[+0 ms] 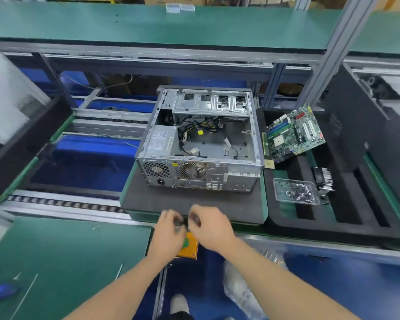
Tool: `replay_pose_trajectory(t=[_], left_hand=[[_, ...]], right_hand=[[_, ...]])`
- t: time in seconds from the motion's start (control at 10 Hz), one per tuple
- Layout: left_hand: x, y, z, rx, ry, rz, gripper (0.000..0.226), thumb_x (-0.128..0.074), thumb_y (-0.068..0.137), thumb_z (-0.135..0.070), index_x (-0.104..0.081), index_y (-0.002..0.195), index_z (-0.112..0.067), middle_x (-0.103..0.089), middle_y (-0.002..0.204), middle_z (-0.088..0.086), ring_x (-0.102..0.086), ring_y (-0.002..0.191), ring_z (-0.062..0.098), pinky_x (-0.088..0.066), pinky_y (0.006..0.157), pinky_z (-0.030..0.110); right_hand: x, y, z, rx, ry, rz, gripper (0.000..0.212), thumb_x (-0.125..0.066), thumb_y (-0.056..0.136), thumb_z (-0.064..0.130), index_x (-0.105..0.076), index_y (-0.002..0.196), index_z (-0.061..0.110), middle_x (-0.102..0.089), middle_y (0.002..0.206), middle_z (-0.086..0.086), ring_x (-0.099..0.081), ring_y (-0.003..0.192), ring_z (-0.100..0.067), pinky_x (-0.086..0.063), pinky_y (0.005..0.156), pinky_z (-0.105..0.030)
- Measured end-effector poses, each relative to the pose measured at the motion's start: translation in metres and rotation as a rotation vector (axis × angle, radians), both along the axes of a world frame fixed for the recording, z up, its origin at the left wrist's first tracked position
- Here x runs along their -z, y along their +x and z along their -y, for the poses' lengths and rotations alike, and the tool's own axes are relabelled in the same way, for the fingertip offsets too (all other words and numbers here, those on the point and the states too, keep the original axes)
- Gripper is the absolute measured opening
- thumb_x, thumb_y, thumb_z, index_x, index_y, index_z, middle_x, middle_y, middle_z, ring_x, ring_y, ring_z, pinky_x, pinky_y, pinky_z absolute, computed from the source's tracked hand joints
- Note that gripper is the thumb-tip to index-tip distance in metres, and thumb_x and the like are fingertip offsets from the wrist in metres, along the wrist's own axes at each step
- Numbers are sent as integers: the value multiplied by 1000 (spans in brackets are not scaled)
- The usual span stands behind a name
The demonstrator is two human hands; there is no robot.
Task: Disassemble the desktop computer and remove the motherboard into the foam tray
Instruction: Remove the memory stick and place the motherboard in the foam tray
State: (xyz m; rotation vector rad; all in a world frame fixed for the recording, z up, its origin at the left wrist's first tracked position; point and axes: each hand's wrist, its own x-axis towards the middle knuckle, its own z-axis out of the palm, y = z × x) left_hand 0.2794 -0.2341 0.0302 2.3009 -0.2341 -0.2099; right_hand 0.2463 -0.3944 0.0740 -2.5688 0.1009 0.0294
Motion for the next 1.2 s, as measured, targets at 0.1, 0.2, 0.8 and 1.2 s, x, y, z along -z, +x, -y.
replay_pose_trajectory(t=[0.1,0.2,0.8,1.2], left_hand=[[26,-5,-14,-70,55,-371,30,-80,82,-17,-61,105,-19,-66,105,-1,-65,99,19,-49,85,28],[39,3,-21,-26,62,-568,23,-82,83,-28,-68,101,-30,-72,100,-11,-67,98,12,-53,89,27],[55,20,-26,-11,109,-561,33,-84,73,-39,-65,99,-29,-70,97,-7,-63,85,5,-43,62,17],[81,-22,-50,-196,-148,-713,37,-74,88,-54,-64,111,-27,-72,109,-2,-68,99,19,-58,88,38]], right_hand=[[42,-10,-17,249,210,-374,17,-60,89,26,-67,104,24,-71,107,-1,-67,98,-24,-56,85,-34],[72,-17,-31,470,387,-501,36,-71,88,30,-56,119,18,-60,120,-3,-61,105,-22,-53,88,-33],[93,-11,-45,703,671,-580,43,-87,77,32,-61,109,20,-67,106,-2,-68,97,-21,-66,71,-39],[102,-52,-17,568,763,-592,28,-74,94,35,-67,112,15,-72,93,-4,-64,72,-17,-53,66,-30]])
